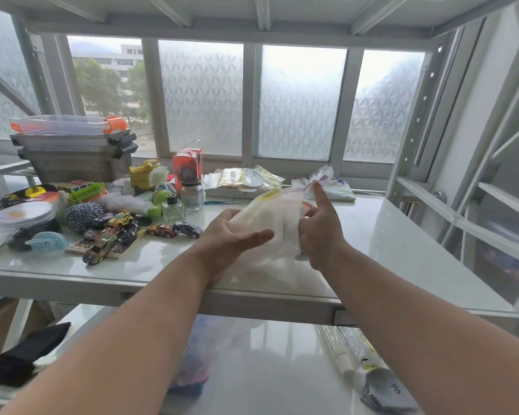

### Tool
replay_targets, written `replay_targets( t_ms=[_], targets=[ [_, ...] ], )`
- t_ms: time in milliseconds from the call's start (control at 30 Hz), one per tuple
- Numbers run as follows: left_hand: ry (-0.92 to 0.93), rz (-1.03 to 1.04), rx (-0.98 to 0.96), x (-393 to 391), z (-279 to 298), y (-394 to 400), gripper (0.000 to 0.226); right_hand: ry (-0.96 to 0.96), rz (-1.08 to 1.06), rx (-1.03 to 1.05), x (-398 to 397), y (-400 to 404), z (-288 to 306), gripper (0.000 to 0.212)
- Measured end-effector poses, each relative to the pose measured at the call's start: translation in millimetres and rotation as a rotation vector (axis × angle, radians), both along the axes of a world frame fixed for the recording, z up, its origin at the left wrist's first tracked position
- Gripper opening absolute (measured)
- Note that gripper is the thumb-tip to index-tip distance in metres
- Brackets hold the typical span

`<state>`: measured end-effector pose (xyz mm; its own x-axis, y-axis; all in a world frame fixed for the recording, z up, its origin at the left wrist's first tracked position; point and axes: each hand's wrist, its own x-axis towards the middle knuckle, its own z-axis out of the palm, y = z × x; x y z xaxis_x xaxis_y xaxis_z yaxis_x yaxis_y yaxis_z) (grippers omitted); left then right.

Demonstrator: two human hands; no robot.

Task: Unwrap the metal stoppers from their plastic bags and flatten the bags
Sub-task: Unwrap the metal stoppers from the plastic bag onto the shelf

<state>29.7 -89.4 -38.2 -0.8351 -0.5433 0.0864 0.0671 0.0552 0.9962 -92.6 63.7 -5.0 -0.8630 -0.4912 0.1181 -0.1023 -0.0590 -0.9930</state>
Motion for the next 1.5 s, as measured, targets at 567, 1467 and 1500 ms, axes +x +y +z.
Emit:
replay_targets(
  t_ms=[567,1467,1500],
  targets=[
    [0.166,0.190,0.236,-0.6,-6.6,-12.8,0.042,0.180,-0.087,0.008,-10.6,23.2,7.3,0.115],
    [0.284,-0.157,0.161,-54.9,52.6,31.6,0.047,0.077,0.155,0.023,-55.6,68.6,18.2,0.039],
    [0.280,-0.160,0.171,-65.2,55.9,34.2,0.046,0.054,0.195,-0.010,-63.1,63.6,22.7,0.042]
  ],
)
